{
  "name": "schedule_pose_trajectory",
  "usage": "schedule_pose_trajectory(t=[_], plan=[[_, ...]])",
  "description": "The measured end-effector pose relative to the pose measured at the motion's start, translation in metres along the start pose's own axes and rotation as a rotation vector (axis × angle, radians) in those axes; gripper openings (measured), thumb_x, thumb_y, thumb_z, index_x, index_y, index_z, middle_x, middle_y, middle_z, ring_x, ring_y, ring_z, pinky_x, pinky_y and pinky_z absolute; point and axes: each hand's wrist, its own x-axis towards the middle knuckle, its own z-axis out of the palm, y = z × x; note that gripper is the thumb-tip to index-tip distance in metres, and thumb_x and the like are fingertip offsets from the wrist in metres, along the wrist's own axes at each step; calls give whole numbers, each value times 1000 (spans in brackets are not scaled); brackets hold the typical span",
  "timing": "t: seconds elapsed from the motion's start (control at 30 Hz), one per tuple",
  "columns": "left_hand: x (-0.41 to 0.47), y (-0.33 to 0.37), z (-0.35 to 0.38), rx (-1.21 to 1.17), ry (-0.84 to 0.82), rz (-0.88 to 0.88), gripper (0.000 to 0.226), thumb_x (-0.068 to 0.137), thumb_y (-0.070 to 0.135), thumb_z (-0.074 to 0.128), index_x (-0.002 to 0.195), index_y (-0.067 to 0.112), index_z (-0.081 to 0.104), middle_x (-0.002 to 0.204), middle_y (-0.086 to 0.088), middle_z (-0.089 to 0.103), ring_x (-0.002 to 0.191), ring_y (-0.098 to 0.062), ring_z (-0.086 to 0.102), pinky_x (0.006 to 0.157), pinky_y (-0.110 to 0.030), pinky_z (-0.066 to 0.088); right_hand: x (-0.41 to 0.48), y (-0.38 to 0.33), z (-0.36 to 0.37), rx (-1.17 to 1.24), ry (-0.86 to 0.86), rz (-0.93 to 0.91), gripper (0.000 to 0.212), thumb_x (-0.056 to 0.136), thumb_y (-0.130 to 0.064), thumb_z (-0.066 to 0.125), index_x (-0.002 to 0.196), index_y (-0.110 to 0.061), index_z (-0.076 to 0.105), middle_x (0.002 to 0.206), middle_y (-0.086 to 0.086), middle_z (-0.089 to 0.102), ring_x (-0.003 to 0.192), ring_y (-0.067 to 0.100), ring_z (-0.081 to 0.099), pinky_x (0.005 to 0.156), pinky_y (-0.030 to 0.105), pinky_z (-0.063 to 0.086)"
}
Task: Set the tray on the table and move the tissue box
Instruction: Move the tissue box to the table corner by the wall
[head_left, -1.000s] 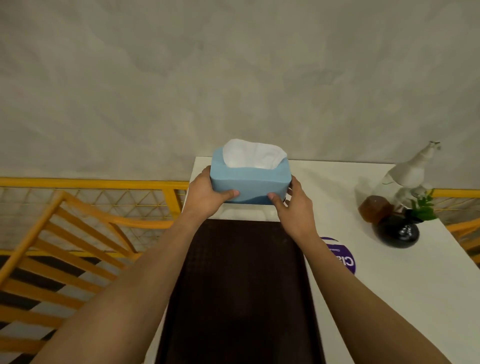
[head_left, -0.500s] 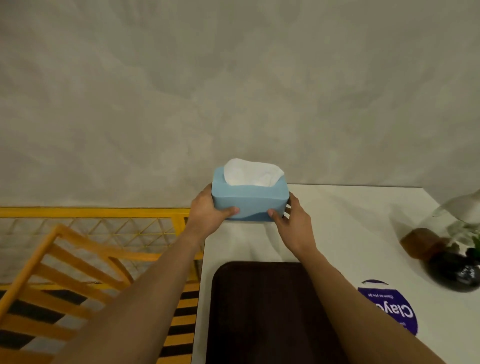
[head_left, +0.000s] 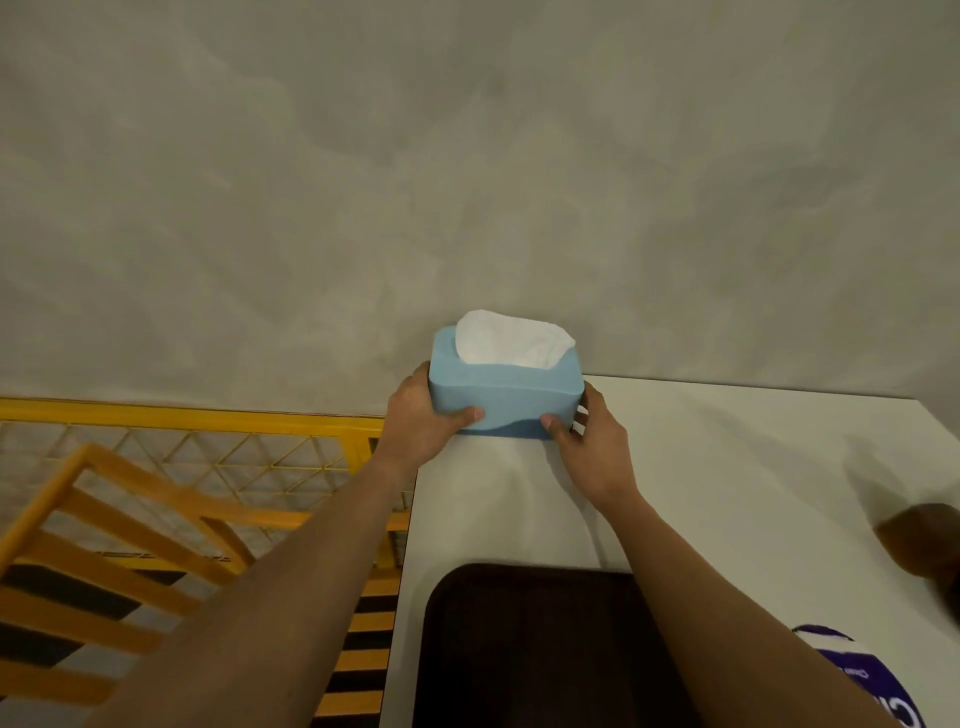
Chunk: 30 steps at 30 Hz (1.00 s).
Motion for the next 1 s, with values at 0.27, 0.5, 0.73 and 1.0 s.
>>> schedule_pose_trajectory(t=[0.27,0.5,0.73,1.0], plan=[[10,-6,6,-5,-36,-41,91,70,42,90,144,24,40,125,10,55,109,-11,54,67,-6,42,14,6,2,-41,-41,10,65,86,-40,78,140,-33,43,115,-30,56,105,7,60,80,8,44],[21,-10,4,-26,-80,-95,96,71,38,90,147,23,33,124,9,55,109,-14,54,67,-9,44,26,10,-3,-140,-138,34,70,89,-45,74,146,-21,42,126,-7,62,112,19,62,80,15,43],[20,-12,6,-45,-87,-107,96,72,38,90,148,25,32,127,7,55,113,-17,54,73,-15,46,25,9,-6,-164,-196,46,71,93,-46,68,151,-22,34,139,1,59,123,27,59,89,28,43],[20,-12,9,-62,-92,-112,95,73,35,89,148,24,31,127,6,54,113,-16,54,72,-11,45,22,6,-2,-206,-194,46,68,98,-41,62,153,-18,29,139,5,59,120,28,59,87,28,42]])
